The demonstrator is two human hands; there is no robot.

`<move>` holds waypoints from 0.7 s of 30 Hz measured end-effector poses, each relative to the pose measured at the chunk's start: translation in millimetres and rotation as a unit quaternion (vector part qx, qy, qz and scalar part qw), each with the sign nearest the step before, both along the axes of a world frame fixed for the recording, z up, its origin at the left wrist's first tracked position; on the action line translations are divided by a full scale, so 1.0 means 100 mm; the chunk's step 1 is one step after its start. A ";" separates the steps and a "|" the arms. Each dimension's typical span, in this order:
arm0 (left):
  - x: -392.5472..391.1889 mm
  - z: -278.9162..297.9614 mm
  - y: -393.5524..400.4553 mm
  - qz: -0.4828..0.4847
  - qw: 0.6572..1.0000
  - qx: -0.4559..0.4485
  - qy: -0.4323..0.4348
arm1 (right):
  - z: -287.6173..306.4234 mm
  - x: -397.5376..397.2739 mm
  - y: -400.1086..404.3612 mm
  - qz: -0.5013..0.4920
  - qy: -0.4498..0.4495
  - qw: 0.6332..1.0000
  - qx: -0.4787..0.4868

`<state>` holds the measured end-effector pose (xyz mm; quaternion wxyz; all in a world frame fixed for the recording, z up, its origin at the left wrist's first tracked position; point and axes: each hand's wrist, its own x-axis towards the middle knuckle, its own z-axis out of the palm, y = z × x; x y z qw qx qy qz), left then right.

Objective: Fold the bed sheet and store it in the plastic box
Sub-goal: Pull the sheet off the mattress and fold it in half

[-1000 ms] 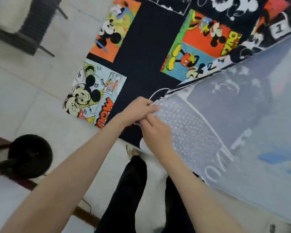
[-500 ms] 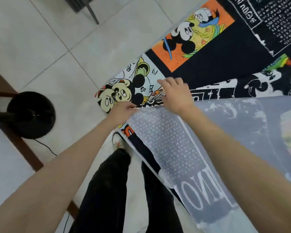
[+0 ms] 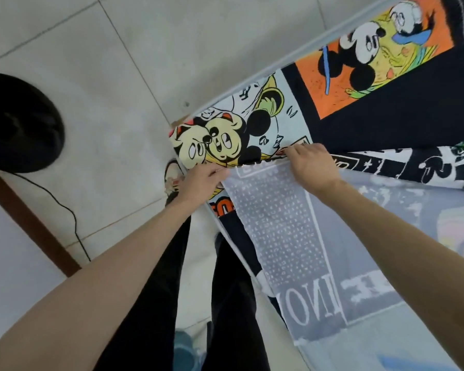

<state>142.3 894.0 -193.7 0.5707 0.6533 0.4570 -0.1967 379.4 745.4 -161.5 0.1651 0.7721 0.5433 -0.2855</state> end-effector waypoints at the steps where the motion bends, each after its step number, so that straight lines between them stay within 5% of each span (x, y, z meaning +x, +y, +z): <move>1: -0.01 0.05 -0.01 -0.005 1.000 0.012 -0.010 | 0.04 -0.01 0.03 -0.037 0.019 0.999 0.001; 5: -0.11 0.41 -0.13 0.112 0.987 0.074 -0.085 | 0.32 0.02 0.20 -0.187 0.144 0.972 0.019; 10: -0.21 0.39 0.11 0.211 0.967 0.116 -0.079 | 0.44 0.14 0.75 -0.083 0.167 0.971 0.146; 16: -0.26 0.01 0.50 0.169 0.976 0.138 -0.008 | -0.07 0.01 1.25 0.006 0.117 0.993 -0.018; 21: -0.29 0.20 0.48 0.233 0.954 0.179 -0.065 | 0.17 -0.01 1.27 -0.133 0.231 0.964 0.000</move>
